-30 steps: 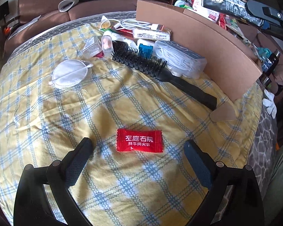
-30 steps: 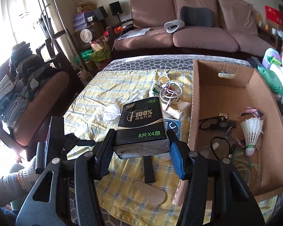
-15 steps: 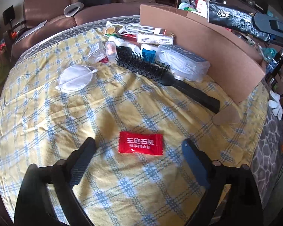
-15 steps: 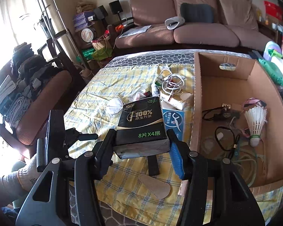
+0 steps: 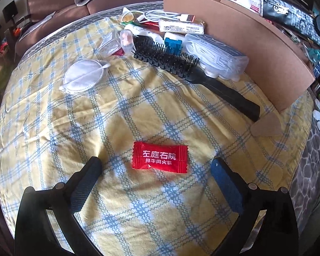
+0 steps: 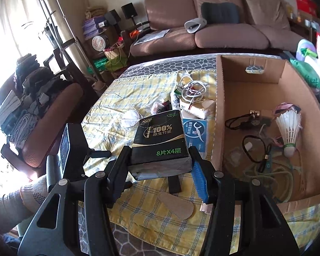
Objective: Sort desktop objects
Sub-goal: 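Grasp the red snack packet with the left gripper while the right gripper holds the tissue pack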
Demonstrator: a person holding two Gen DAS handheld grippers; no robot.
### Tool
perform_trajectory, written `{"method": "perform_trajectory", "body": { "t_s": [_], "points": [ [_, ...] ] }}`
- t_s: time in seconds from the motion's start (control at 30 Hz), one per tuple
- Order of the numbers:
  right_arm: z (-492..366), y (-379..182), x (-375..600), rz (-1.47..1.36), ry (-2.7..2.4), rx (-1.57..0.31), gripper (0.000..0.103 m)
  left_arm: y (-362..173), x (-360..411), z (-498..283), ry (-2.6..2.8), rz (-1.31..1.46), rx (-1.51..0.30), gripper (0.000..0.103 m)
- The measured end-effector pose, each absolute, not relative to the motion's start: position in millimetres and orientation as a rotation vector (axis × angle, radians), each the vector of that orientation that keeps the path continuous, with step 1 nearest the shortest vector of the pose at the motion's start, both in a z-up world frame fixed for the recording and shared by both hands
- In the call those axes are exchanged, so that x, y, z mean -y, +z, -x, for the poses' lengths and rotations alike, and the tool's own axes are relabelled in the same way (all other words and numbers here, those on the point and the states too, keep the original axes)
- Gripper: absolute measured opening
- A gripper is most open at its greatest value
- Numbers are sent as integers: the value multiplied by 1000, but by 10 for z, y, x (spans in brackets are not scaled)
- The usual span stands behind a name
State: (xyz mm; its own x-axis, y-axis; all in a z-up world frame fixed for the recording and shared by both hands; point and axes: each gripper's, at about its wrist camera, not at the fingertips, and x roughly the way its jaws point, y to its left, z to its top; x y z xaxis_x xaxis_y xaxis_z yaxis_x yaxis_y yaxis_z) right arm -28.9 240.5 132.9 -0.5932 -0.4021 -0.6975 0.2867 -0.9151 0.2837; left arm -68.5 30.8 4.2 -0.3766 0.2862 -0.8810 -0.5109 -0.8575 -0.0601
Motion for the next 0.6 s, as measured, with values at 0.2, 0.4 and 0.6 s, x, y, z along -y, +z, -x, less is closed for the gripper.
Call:
{"method": "perform_trajectory", "body": {
  "t_s": [0.2, 0.4, 0.6],
  "points": [
    [261, 1320, -2391, -1139, -2495, 190, 51, 146, -40, 695, 2356, 1337, -214, 4],
    [250, 1276, -2359, -1162, -2488, 165, 50, 152, -118, 670, 2344, 1306, -300, 4],
    [222, 1372, -2416, -1143, -2499, 179, 50, 479, 124, 695, 2418, 1221, -133, 12]
  ]
}}
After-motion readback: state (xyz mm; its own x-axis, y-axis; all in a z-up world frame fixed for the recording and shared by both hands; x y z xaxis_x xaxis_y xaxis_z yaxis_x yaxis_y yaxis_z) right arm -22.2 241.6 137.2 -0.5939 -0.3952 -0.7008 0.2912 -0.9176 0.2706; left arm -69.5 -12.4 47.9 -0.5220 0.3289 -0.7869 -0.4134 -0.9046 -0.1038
